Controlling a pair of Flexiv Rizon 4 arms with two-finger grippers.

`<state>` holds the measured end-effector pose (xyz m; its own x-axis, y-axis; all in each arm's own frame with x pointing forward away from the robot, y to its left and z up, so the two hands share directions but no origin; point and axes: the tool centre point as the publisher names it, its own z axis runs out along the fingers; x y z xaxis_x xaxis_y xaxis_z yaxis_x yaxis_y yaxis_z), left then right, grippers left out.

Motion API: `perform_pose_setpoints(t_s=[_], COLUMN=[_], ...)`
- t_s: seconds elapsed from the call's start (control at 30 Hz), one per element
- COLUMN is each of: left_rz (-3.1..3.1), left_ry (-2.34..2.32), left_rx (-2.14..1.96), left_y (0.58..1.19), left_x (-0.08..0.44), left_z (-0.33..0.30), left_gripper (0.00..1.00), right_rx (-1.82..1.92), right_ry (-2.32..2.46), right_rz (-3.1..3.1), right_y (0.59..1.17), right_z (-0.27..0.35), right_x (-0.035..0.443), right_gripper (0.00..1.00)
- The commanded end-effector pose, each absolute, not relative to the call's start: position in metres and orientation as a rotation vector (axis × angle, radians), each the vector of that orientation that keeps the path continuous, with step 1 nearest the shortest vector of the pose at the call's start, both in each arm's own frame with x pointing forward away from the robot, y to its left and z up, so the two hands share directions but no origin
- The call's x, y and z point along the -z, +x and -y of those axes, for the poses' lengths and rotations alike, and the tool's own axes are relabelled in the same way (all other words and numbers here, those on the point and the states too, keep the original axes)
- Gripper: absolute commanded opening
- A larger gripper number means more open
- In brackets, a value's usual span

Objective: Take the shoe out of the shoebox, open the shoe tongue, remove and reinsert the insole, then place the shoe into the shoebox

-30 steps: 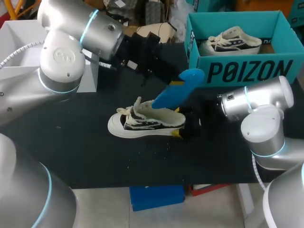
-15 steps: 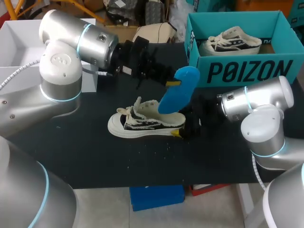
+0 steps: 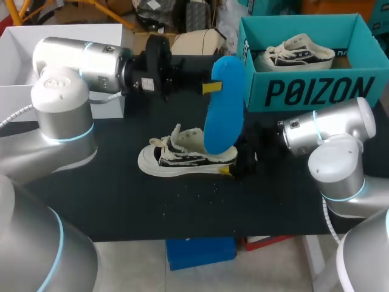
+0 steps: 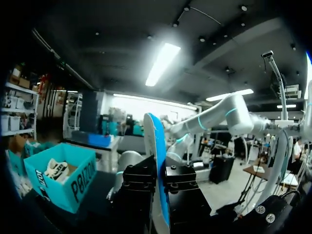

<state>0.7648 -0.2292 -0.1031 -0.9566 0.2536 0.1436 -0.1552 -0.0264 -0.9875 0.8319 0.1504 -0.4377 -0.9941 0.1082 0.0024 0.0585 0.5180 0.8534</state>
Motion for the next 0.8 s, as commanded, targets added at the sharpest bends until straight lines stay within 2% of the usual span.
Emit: perform_pose_setpoints(t_s=[0.03, 0.8], left_rz=[1.937, 1.850], left_ry=[0.047, -0.062], left_rx=[-2.116, -2.067], left_y=[0.751, 0.734], left_x=[0.091, -0.002], left_z=[0.221, 0.222], left_gripper=[0.00, 0.00], right_rx=[-1.510, -1.510], right_ry=[0.149, 0.149], right_rz=[-2.694, -2.694], right_y=[0.834, 0.834], right_z=[-0.150, -0.150], right_x=[0.440, 0.440], right_gripper=[0.00, 0.00])
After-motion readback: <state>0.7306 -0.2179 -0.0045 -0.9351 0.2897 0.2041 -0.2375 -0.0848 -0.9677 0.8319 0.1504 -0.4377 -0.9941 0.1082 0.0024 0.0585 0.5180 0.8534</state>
